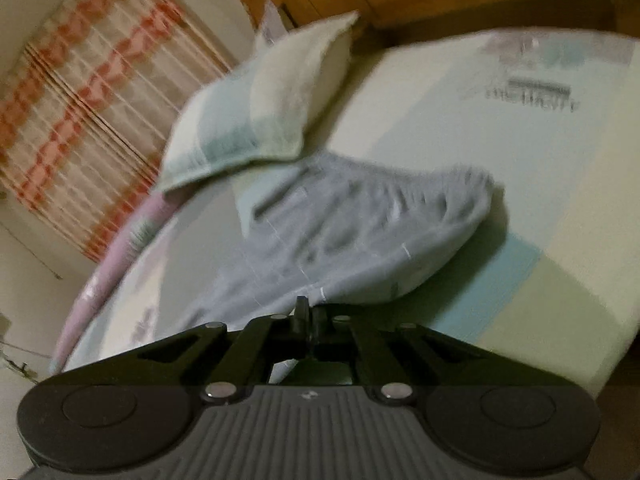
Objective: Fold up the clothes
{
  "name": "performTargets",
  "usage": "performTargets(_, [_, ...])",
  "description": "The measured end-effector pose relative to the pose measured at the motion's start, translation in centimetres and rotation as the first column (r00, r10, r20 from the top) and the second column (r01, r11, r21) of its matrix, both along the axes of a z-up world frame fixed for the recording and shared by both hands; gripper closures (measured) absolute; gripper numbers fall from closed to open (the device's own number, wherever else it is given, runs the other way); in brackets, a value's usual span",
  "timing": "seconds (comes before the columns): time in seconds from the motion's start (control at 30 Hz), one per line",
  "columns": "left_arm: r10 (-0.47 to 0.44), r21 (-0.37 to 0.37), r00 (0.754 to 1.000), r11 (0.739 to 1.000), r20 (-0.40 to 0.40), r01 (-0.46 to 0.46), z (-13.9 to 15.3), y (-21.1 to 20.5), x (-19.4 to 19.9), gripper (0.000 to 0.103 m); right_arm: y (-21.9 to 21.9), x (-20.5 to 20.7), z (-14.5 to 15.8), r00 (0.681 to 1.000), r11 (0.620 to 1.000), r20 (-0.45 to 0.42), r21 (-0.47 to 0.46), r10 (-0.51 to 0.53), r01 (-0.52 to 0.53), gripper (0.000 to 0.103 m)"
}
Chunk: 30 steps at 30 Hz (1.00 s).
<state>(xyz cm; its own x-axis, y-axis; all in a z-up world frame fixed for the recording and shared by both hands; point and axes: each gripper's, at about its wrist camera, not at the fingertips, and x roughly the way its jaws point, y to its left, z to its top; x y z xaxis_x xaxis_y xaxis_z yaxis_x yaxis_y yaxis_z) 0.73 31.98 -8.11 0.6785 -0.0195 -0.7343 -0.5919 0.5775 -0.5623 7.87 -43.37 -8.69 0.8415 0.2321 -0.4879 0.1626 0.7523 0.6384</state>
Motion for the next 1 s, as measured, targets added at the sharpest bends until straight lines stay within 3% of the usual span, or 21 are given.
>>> performTargets(0.13, [-0.012, 0.025, 1.000, 1.000, -0.001, 0.012, 0.9, -0.2, -1.0, 0.098, -0.2, -1.1, 2.3, 0.999, 0.999, 0.012, -0.035, 0.034, -0.034, 0.101])
performTargets(0.27, [-0.022, 0.051, 1.000, 0.998, -0.005, 0.022, 1.7, -0.3, -2.0, 0.098, -0.5, -2.2, 2.8, 0.998, 0.997, -0.033, -0.049, 0.056, -0.057, 0.101])
performTargets(0.43, [-0.035, 0.082, 0.999, 0.996, -0.011, 0.036, 2.7, -0.6, -3.3, 0.098, -0.8, -3.5, 1.4, 0.991, 0.996, -0.119, -0.057, 0.059, -0.066, 0.101])
performTargets(0.6, [0.009, 0.065, 0.999, 0.998, -0.040, -0.006, 1.5, 0.4, -4.7, 0.098, 0.5, -3.4, -0.1, 0.977, 0.991, -0.193, -0.079, 0.092, -0.109, 0.099])
performTargets(0.7, [0.027, 0.047, 0.999, 0.999, -0.046, -0.025, 0.8, 0.7, -5.4, 0.098, 0.9, -3.6, -0.3, 0.975, 0.989, -0.204, -0.105, 0.083, -0.106, 0.092])
performTargets(0.83, [0.026, 0.046, 0.998, 0.999, -0.060, -0.023, 0.1, 0.5, -5.9, 0.098, -1.0, -4.0, -0.3, 0.987, 0.998, -0.163, -0.057, -0.010, 0.000, 0.064])
performTargets(1.0, [0.020, 0.047, 0.997, 0.999, -0.069, -0.017, -0.3, 0.3, -5.8, 0.098, -3.9, -3.1, -1.7, 0.979, 0.990, -0.145, -0.013, -0.140, 0.140, 0.056])
